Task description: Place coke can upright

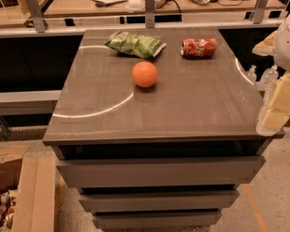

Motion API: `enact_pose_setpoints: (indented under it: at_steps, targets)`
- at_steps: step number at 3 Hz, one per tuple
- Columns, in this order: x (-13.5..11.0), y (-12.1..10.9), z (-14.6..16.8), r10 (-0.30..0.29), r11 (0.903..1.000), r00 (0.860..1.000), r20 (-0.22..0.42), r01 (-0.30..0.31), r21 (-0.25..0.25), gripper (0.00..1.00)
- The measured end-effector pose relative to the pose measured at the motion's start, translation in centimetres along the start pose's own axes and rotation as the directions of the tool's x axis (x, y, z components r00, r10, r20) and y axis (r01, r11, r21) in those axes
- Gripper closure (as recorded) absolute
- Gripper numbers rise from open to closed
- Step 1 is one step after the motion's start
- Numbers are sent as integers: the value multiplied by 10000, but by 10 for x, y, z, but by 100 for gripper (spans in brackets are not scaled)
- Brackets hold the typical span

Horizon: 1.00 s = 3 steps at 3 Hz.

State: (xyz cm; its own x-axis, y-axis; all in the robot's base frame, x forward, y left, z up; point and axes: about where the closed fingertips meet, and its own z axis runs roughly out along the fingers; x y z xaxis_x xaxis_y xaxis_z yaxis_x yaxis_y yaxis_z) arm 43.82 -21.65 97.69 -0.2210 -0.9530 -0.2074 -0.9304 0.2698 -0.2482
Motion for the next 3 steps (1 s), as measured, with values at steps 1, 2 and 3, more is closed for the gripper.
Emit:
enact_pose_setpoints:
  at_steps: [1, 2, 3]
  targets:
    - [0, 0, 0, -4, 10000, 10000, 14, 3, 23, 0]
    - [-6, -39, -3, 124, 9990, 9999, -21, -123, 423, 0]
    - [-12, -95, -1, 13, 9973, 10000, -8, -12, 741, 0]
